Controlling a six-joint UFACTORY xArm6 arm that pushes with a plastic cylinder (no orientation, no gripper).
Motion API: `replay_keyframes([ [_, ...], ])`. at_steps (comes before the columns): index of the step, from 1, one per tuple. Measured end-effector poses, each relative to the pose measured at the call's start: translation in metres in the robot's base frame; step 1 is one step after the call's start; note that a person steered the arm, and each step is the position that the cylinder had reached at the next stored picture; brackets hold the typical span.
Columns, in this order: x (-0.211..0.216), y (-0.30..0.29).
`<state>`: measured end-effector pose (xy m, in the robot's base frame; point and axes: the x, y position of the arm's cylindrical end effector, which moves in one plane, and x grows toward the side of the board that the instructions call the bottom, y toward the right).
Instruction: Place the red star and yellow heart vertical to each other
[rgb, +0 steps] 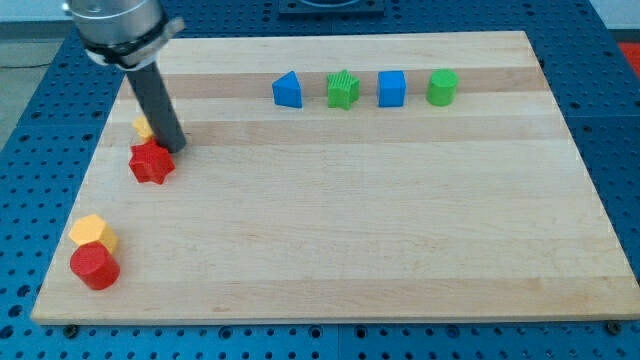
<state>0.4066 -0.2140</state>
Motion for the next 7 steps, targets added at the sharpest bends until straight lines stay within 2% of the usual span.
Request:
replay_keyframes([
  [2,0.014,-0.013],
  [4,0.056,-0.044],
  [7,0.080,-0.047],
])
